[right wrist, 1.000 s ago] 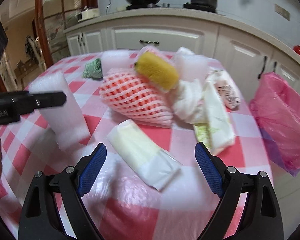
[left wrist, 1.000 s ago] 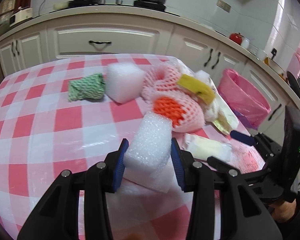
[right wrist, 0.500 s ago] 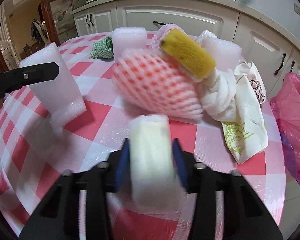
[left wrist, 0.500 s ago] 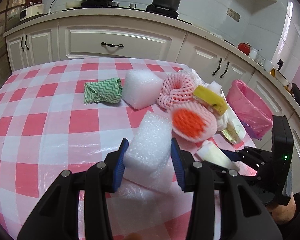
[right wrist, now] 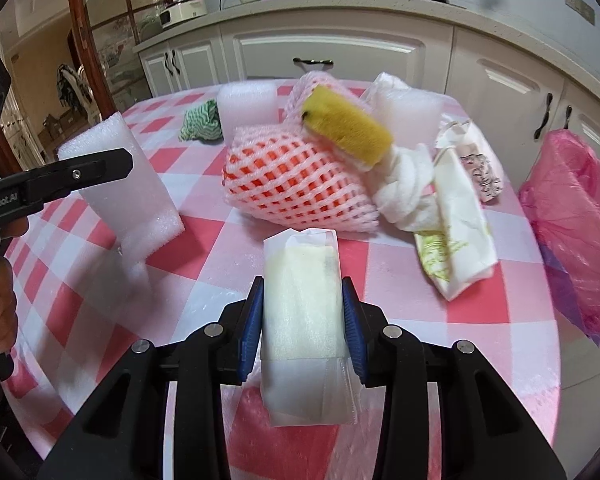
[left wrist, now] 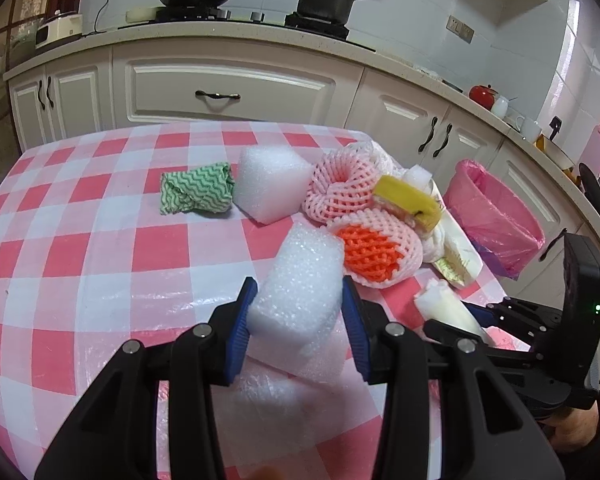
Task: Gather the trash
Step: 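Grasp the white foam block with the left tool while the right tool grasps the white foam sleeve, then carry both foam pieces over the pink bin and open both tools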
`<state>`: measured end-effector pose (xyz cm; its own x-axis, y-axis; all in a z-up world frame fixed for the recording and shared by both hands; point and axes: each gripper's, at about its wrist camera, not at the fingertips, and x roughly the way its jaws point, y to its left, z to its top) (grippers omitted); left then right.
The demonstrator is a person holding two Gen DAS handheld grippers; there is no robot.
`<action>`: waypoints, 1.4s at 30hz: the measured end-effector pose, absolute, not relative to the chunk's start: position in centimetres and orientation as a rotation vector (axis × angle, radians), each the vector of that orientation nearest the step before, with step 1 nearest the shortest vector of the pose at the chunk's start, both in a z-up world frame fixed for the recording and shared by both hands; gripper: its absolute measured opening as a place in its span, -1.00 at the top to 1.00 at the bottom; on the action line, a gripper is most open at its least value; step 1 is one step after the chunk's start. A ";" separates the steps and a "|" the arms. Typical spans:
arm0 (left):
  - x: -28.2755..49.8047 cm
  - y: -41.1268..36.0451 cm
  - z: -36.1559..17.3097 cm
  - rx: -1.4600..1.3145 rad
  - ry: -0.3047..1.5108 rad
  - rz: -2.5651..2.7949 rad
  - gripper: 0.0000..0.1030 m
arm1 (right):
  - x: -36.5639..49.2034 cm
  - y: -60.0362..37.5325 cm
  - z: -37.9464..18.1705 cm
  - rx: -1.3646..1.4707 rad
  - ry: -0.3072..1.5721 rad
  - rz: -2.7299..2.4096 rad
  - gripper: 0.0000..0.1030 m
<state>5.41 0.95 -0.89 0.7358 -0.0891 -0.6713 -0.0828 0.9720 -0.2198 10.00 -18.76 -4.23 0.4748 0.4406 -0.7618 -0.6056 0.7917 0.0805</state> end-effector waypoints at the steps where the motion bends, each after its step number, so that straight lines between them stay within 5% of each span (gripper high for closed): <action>1: 5.4 1.0 -0.7 -0.242 0.741 -0.005 0.20 | 9.9 -19.1 -3.9 -0.206 0.857 0.641 0.28; 20: 8.3 -4.2 5.2 -0.158 0.646 -0.128 0.20 | 12.6 -28.4 2.7 -0.080 0.721 0.469 0.28; 42: 21.8 -19.9 9.0 -0.085 0.625 -0.421 0.19 | 21.0 -41.4 5.8 0.036 0.626 0.217 0.28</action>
<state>21.82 -19.90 9.03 0.7298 -0.4067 -0.5495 0.3562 0.9123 -0.2023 20.96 -41.38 5.77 0.7885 0.2122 -0.5772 -0.1907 0.9767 0.0986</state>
